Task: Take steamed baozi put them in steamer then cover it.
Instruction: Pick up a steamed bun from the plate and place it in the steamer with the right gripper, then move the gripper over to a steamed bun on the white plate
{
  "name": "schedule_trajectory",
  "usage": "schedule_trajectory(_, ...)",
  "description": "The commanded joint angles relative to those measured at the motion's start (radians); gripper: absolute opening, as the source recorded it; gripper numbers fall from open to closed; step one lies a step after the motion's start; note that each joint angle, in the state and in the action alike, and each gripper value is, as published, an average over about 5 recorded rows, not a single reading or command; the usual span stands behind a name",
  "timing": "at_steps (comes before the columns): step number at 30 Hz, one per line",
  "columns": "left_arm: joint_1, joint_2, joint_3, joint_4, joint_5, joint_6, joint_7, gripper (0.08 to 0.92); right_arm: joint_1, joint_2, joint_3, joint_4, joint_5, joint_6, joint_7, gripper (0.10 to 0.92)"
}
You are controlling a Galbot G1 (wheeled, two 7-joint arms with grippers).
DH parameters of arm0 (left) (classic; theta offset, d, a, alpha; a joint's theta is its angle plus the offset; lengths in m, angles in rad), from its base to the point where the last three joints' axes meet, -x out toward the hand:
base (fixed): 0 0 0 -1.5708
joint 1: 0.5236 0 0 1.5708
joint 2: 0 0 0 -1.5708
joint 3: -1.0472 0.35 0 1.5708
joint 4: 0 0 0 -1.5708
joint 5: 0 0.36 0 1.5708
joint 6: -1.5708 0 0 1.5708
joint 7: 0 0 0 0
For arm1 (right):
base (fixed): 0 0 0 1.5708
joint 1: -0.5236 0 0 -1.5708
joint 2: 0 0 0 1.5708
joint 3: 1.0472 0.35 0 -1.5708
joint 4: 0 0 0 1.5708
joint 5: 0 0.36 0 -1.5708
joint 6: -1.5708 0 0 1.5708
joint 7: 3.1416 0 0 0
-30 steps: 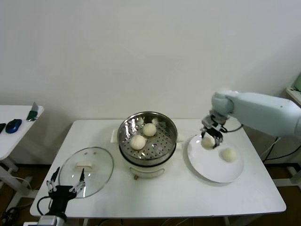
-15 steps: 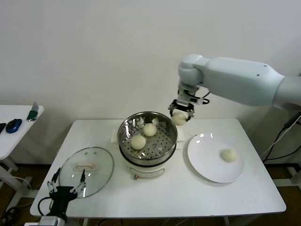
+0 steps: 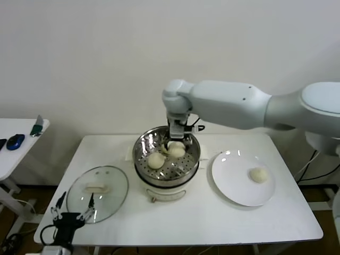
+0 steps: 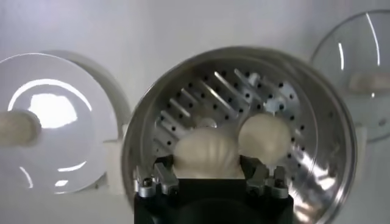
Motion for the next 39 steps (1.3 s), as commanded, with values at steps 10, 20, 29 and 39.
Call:
schedule_trajectory(10, -0.009, 0.002, -0.001, 0.013, -0.007, -0.002, 0.000, 0.823, -0.081, 0.038, -0.010, 0.023, -0.025, 0.024, -0.003, 0.729)
schedule_trajectory(20, -0.012, 0.002, 0.000, 0.016, -0.008, -0.003, 0.000, 0.823, -0.086, 0.029, 0.011, 0.019, -0.066, 0.024, -0.020, 0.805)
schedule_trajectory(29, -0.012, 0.002, 0.000, 0.016, -0.007, -0.005, -0.001, 0.823, -0.023, -0.030, 0.056, 0.033, -0.038, 0.017, -0.023, 0.823)
schedule_trajectory(39, -0.013, 0.007, 0.005, 0.001, -0.004, -0.003, 0.000, 0.823, 0.196, -0.280, -0.143, 0.010, 0.309, -0.297, 0.181, 0.823)
